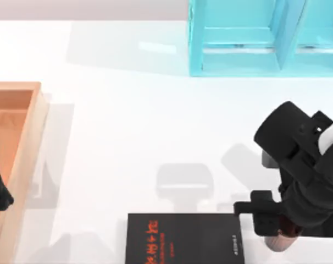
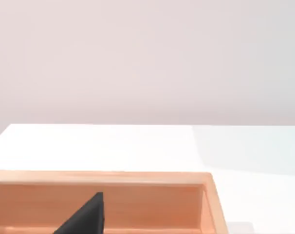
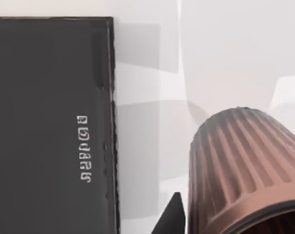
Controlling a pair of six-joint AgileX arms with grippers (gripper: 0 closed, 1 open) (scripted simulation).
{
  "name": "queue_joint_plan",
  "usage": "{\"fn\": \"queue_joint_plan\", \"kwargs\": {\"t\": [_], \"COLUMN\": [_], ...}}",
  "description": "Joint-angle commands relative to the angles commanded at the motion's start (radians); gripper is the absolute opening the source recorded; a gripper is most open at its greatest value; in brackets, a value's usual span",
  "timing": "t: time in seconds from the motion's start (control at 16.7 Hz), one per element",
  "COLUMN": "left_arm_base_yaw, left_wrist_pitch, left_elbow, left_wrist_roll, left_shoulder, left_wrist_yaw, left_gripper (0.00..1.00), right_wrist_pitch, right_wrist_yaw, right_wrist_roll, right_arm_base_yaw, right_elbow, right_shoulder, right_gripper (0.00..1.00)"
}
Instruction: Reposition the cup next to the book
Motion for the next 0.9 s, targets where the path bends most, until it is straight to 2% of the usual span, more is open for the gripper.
{"fn": "queue_joint_plan", "kwargs": {"t": [0.54, 0.9], "left_arm_base_yaw": [0.000, 0.000], "left_wrist_pitch": [0.000, 0.000], "left_elbow": [0.000, 0.000], "left_wrist_roll": [0.000, 0.000], "left_shoulder": [0.000, 0.000], "left_wrist_yaw": [0.000, 0.000], "left_gripper": [1.00, 1.00], "right_wrist_pitch": [0.000, 0.000], "right_wrist_yaw": [0.000, 0.000], "right_wrist_roll": [0.000, 0.000], "right_arm_base_yaw": [0.000, 0.000], "right_elbow": [0.000, 0.000], "right_shoulder": [0.000, 0.000], "right_gripper": [0.98, 1.00]}}
